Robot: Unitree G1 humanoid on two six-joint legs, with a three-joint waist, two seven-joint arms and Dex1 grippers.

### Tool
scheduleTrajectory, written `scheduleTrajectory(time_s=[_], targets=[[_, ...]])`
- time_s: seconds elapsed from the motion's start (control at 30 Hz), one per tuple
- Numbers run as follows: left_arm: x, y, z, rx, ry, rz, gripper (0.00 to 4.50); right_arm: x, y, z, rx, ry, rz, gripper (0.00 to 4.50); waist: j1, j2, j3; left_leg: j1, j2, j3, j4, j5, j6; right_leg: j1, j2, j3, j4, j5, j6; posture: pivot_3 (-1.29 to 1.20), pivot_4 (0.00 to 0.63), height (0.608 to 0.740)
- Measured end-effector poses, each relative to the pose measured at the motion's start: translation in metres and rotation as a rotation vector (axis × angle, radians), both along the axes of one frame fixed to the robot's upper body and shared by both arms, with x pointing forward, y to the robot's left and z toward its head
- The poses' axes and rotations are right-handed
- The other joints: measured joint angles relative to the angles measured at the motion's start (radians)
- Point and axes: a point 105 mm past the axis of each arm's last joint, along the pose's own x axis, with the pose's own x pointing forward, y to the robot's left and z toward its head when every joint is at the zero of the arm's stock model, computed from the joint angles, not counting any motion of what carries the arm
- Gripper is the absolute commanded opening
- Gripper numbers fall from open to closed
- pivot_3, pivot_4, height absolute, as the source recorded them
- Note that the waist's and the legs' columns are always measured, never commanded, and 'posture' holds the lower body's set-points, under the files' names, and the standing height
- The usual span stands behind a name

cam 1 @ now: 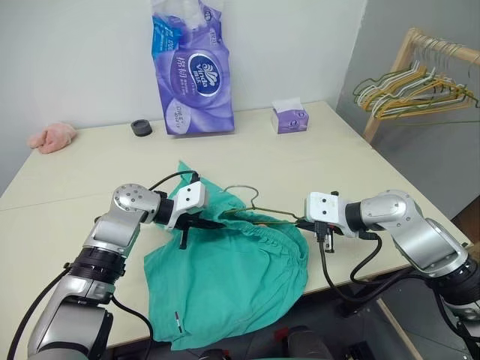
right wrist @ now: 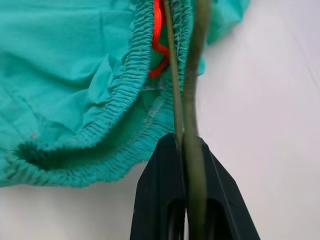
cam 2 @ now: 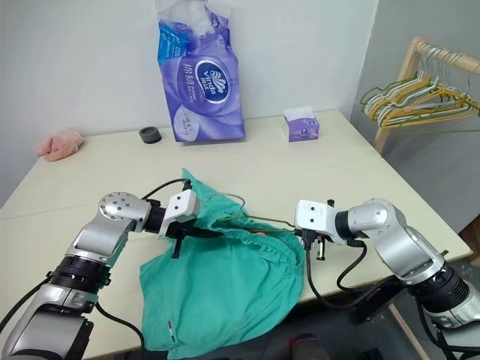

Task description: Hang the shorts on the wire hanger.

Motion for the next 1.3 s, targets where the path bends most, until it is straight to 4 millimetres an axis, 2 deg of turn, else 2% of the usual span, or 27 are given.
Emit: scheduleTrajectory(time_s=[0.03, 0.13, 0.27, 0.4, 0.5, 0.57, 0.6, 0.7, 0.87, 1.0, 1.17, 1.3], targets=[[0.000, 0.000, 0.000, 0.000, -0.002, -0.002, 0.01, 0.000, 0.000, 0.001, 0.000, -0.005, 0.009, 0.00, 0.000, 0.000, 0.000, 0.000, 0.000, 0.000, 0.000, 0.000, 0.000, 0.000, 0.000, 0.000, 0.000, 0.000, 0.000, -0.21, 0.000, 0.740], [-0.001, -0.002, 0.000, -0.003, -0.003, -0.003, 0.00, 0.001, -0.001, 0.007, 0.011, -0.031, 0.031, 0.72, -0.001, 0.000, 0.000, 0.000, 0.000, 0.000, 0.000, 0.000, 0.000, 0.000, 0.000, 0.000, 0.000, 0.000, 0.000, -0.21, 0.000, 0.740], [0.001, -0.003, -0.001, -0.008, -0.017, 0.016, 0.00, -0.003, -0.010, 0.010, 0.000, -0.029, 0.055, 2.07, 0.001, 0.000, 0.000, 0.000, 0.000, 0.000, 0.000, 0.000, 0.000, 0.000, -0.001, 0.000, 0.000, 0.000, 0.000, -0.20, 0.000, 0.740], [0.005, -0.002, -0.001, -0.013, -0.032, 0.051, 0.00, -0.004, -0.041, 0.012, -0.017, -0.010, -0.048, 3.49, 0.005, 0.000, 0.000, 0.000, 0.000, 0.000, 0.000, 0.000, 0.000, 0.001, -0.001, 0.000, 0.000, 0.000, 0.000, -0.21, 0.000, 0.740], [0.010, 0.006, -0.002, -0.031, -0.032, 0.123, 0.00, -0.015, -0.089, -0.003, -0.002, 0.084, -0.263, 4.46, 0.020, -0.002, -0.001, 0.000, 0.000, 0.001, 0.001, -0.001, 0.001, 0.001, -0.001, 0.000, -0.001, 0.000, 0.000, -0.22, 0.000, 0.740], [0.013, 0.009, -0.002, -0.040, -0.033, 0.157, 0.00, -0.024, -0.099, -0.012, 0.059, 0.138, -0.352, 4.46, 0.021, -0.001, -0.001, 0.000, 0.000, 0.001, 0.001, -0.001, 0.001, 0.001, 0.000, 0.001, 0.000, 0.000, 0.000, -0.23, 0.000, 0.740], [0.014, 0.008, -0.001, -0.059, -0.030, 0.168, 0.00, -0.032, -0.097, -0.016, 0.127, 0.168, -0.394, 4.46, 0.022, -0.001, -0.001, 0.001, 0.000, 0.001, 0.001, -0.001, 0.001, 0.002, 0.000, 0.000, 0.001, 0.000, 0.000, -0.23, 0.000, 0.740], [0.018, 0.006, 0.002, -0.097, -0.015, 0.197, 0.00, -0.051, -0.073, -0.020, 0.289, 0.235, -0.417, 4.46, 0.022, -0.001, -0.001, 0.001, 0.001, 0.001, 0.002, -0.001, 0.001, 0.002, 0.001, 0.001, 0.001, 0.000, 0.000, -0.23, 0.000, 0.740], [0.022, 0.004, 0.010, -0.116, -0.020, 0.206, 0.00, -0.073, -0.041, -0.034, 0.433, 0.336, -0.500, 4.46, 0.025, -0.002, -0.003, 0.001, 0.000, 0.001, 0.002, -0.001, 0.001, 0.002, 0.000, 0.001, 0.001, 0.000, 0.001, -0.24, 0.000, 0.740], [0.023, 0.004, 0.010, -0.117, -0.019, 0.208, 0.00, -0.072, -0.031, -0.037, 0.468, 0.346, -0.554, 4.46, 0.024, -0.002, -0.003, 0.001, 0.000, 0.001, 0.002, -0.001, 0.001, 0.002, 0.000, 0.001, 0.001, 0.000, 0.001, -0.24, 0.000, 0.740], [0.024, 0.003, 0.012, -0.122, -0.022, 0.207, 0.00, -0.068, -0.008, -0.046, 0.494, 0.385, -0.557, 4.46, 0.023, -0.002, -0.003, 0.001, 0.000, 0.001, 0.002, -0.001, 0.001, 0.002, 0.000, 0.001, 0.000, 0.000, 0.001, -0.23, 0.000, 0.740], [0.025, 0.002, 0.012, -0.125, -0.021, 0.207, 0.00, -0.056, -0.005, -0.045, 0.497, 0.384, -0.579, 4.46, 0.023, -0.002, -0.003, 0.001, 0.000, 0.000, 0.002, -0.001, 0.001, 0.002, 0.000, 0.001, 0.000, 0.000, 0.001, -0.23, 0.000, 0.740]])
